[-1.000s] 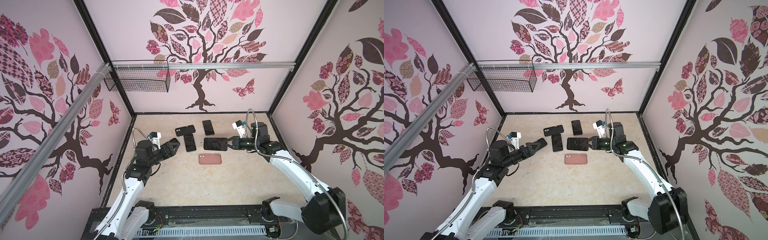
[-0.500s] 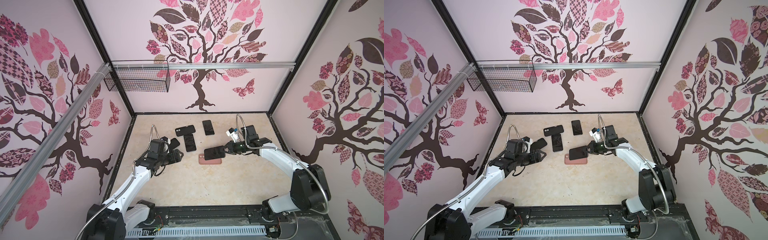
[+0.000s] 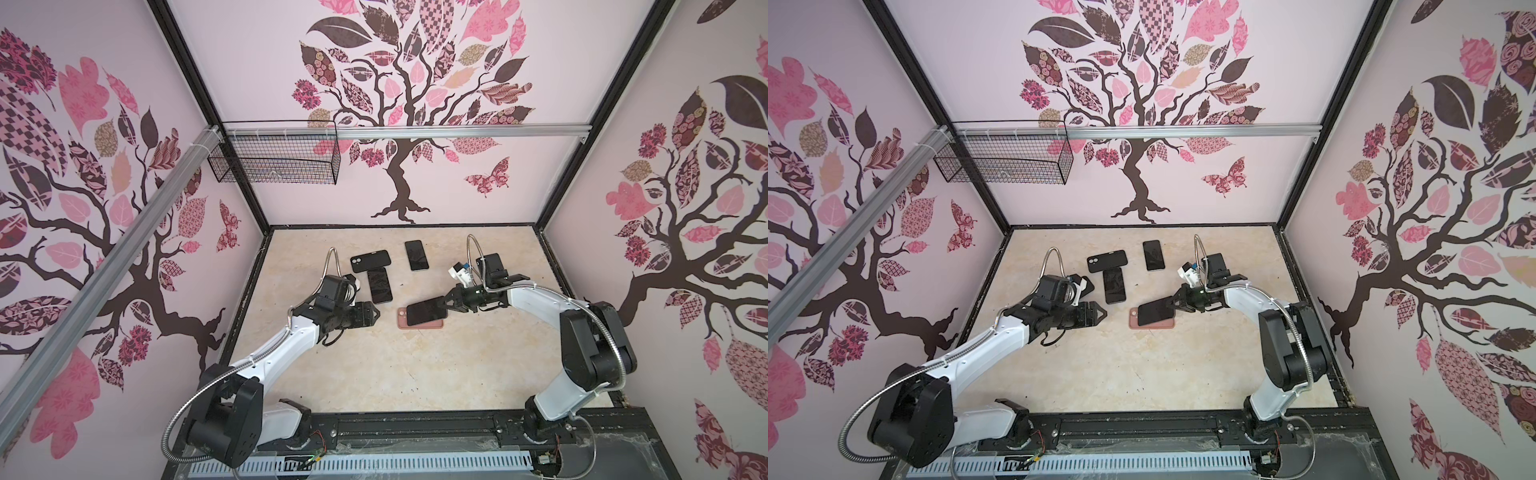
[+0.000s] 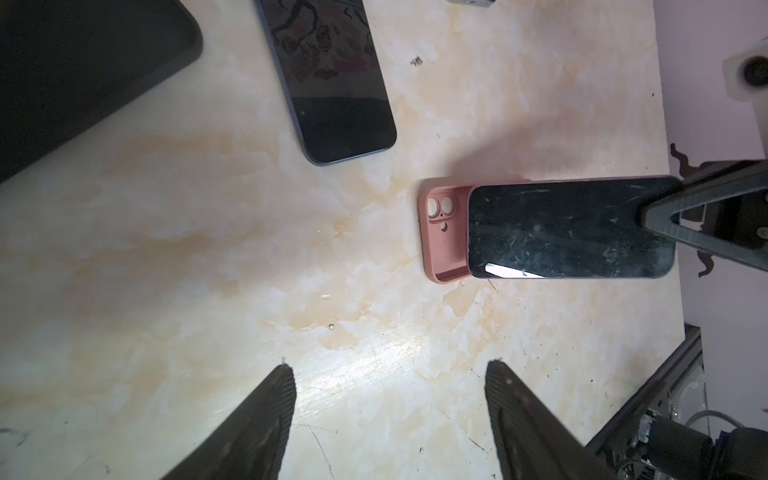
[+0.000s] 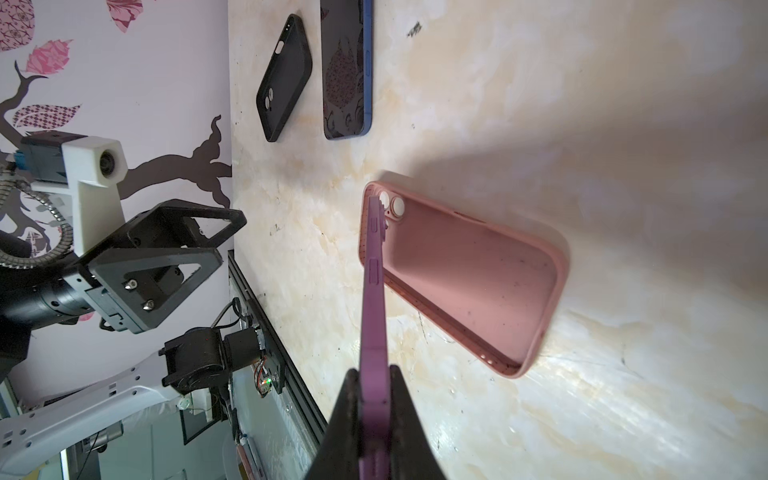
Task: Put the phone into the phone case
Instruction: 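Lower the phone into the pink case with the right gripper while the left descends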
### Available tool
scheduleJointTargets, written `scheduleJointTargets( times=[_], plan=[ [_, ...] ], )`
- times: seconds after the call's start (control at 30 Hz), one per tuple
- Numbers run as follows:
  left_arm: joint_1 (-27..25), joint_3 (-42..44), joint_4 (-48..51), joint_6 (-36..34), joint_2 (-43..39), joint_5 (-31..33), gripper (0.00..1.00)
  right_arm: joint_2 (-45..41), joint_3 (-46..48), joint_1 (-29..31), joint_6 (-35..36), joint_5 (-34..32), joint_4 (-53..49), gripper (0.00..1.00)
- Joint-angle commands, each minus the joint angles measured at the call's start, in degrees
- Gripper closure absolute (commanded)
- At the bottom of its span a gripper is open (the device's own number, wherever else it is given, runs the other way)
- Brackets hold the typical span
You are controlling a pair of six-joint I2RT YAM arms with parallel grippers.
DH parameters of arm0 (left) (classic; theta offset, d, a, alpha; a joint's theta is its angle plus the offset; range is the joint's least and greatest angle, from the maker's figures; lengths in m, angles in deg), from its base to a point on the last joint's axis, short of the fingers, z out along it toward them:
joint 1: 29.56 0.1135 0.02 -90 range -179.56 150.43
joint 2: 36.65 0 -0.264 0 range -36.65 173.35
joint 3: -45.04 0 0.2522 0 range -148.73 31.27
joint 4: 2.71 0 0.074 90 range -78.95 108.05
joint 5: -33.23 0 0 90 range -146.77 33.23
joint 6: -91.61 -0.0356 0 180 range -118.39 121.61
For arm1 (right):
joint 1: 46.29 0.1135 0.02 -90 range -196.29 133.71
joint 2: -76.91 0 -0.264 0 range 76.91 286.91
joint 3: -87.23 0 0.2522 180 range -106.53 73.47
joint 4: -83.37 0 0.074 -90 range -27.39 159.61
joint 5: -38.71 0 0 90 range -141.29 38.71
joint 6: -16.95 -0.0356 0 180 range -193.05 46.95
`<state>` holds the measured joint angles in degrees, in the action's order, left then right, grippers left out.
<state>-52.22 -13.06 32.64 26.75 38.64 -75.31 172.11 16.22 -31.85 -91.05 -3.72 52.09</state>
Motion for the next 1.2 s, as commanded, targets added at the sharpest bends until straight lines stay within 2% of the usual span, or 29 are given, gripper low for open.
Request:
scheduleJointTargets(
  times=[0.0, 0.33, 0.7, 1.17],
  plan=[
    [-1.2, -3.9, -3.4, -1.9, 2.3, -0.7, 0.26, 1.6, -3.0, -0.2, -0.4, 3.5, 3.1, 1.0],
    [-2.5, -6.7, -6.3, -3.6, 10.2, -4.0, 0.34, 4.8, -2.3, -0.2, -1.3, 4.6, 5.5, 1.0],
    [-4.0, -6.8, -11.7, -2.4, 16.5, -6.9, 0.41, 6.4, -0.6, -0.2, -3.8, 5.8, 8.6, 1.0],
    [-6.5, -7.3, -17.0, -1.4, 22.4, -5.9, 0.48, 7.5, 1.7, -0.2, -5.3, 6.6, 10.9, 0.97]
  ],
)
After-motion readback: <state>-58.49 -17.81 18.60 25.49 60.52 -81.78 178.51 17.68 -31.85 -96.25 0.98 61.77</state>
